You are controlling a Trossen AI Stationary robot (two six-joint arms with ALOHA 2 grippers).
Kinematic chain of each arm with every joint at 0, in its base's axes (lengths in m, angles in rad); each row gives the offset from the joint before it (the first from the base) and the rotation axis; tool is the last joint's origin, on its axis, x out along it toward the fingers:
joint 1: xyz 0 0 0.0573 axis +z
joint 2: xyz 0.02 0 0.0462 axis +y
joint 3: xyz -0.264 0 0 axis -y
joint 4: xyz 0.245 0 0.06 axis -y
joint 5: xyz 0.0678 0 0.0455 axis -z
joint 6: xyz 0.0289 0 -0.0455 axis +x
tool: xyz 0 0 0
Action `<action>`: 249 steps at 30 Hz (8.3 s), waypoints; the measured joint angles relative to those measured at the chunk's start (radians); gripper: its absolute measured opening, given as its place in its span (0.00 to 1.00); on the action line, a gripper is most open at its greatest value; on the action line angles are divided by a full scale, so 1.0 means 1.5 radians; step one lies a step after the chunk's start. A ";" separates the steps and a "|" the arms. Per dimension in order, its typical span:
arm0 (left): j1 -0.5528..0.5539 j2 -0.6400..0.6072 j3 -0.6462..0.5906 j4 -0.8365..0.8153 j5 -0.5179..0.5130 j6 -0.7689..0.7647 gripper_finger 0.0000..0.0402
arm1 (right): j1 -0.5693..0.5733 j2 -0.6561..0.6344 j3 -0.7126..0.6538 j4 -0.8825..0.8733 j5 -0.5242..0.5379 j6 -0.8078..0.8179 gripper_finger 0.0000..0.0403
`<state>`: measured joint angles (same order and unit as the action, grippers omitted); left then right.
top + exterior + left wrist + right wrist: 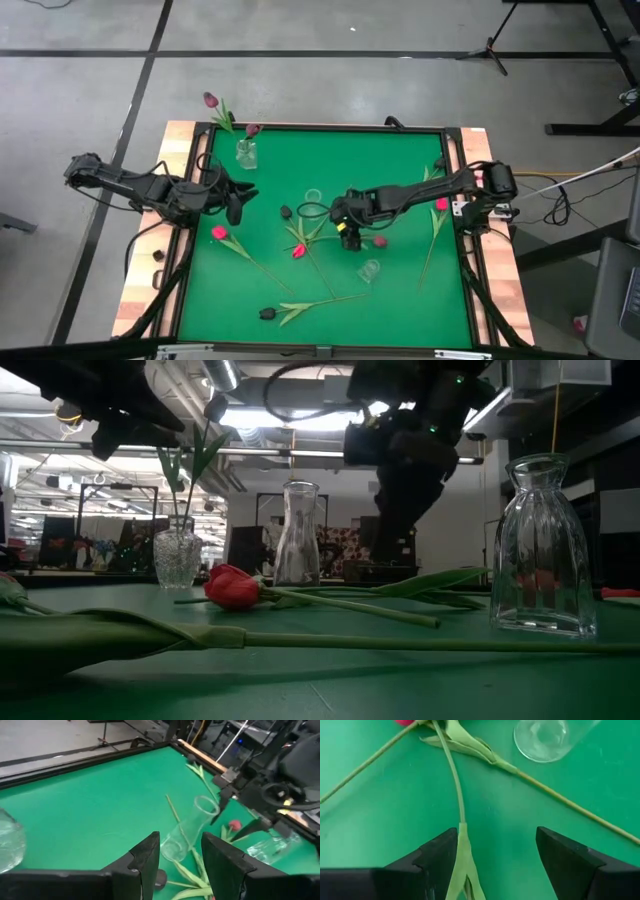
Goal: Sort flowers into vase by color
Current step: Put the dark red tulip into the top transparent vase
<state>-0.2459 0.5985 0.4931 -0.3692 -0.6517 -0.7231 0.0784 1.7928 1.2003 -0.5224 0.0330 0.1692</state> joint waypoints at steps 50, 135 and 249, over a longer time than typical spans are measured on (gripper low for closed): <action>0.000 0.029 0.000 0.003 -0.001 0.000 0.35 | 0.001 0.074 -0.001 -0.028 0.002 -0.048 0.05; 0.005 0.030 0.010 0.341 0.196 0.191 0.35 | 0.056 0.108 0.765 -0.622 0.472 -0.607 0.05; 0.088 0.281 0.112 0.291 0.740 0.123 0.03 | 0.156 0.226 0.759 -0.229 0.343 -1.101 0.05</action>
<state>-0.1143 1.0203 0.6614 0.0675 0.4576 -0.5392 0.3130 2.1323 2.3394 -0.8665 0.5468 -1.4818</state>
